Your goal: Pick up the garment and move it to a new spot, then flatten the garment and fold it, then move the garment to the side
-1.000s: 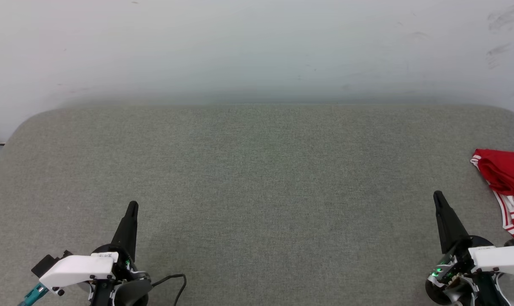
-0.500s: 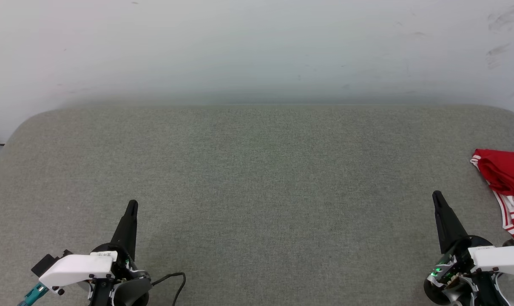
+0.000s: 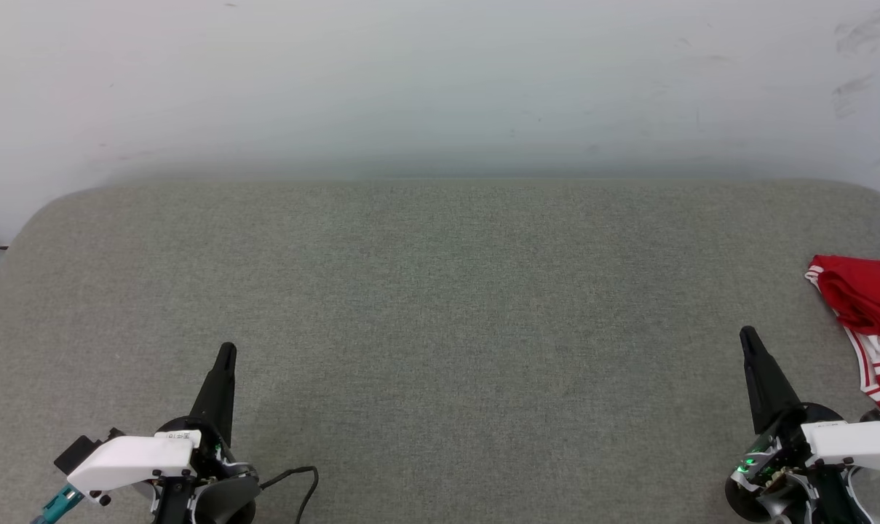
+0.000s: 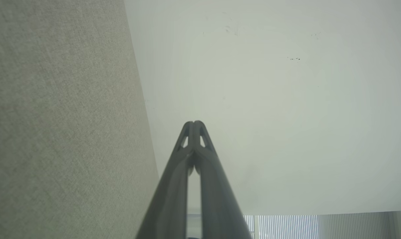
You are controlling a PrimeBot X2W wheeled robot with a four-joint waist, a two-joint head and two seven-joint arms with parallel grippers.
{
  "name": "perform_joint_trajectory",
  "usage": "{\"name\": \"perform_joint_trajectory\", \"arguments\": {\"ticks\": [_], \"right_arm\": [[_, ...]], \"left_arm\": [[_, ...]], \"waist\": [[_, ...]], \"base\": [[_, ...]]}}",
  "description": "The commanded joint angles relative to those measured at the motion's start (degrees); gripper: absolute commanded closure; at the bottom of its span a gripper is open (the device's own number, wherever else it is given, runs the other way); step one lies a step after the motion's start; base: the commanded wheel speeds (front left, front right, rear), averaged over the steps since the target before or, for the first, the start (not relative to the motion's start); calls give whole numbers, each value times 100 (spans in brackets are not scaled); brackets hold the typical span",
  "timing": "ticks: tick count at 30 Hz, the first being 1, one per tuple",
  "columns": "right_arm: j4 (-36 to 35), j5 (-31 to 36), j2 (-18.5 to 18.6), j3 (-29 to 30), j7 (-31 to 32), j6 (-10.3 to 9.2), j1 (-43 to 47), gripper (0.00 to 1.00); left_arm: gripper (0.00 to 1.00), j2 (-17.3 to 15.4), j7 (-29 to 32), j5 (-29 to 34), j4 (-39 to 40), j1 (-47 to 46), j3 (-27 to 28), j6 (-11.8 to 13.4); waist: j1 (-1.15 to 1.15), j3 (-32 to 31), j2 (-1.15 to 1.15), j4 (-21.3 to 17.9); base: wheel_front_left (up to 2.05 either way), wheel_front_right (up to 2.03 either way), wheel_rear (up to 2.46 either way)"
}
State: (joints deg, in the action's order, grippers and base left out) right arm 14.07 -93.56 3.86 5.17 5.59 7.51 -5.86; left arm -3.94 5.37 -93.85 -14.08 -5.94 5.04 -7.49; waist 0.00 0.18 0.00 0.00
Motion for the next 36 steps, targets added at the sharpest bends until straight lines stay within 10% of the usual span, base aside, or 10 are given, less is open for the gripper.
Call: {"name": "perform_joint_trajectory", "arguments": {"ticks": [1, 36], "right_arm": [[8, 24, -22, 13, 11, -4, -69, 100], [11, 67, -55, 57, 50, -4, -74, 100]], "left_arm": [[100, 7, 13, 40, -2, -47, 13, 1], [100, 42, 50, 75, -4, -52, 64, 1]], "waist": [[0, 0, 0, 0], [0, 0, 0, 0]], "base": [[0, 0, 0], [0, 0, 0]]}}
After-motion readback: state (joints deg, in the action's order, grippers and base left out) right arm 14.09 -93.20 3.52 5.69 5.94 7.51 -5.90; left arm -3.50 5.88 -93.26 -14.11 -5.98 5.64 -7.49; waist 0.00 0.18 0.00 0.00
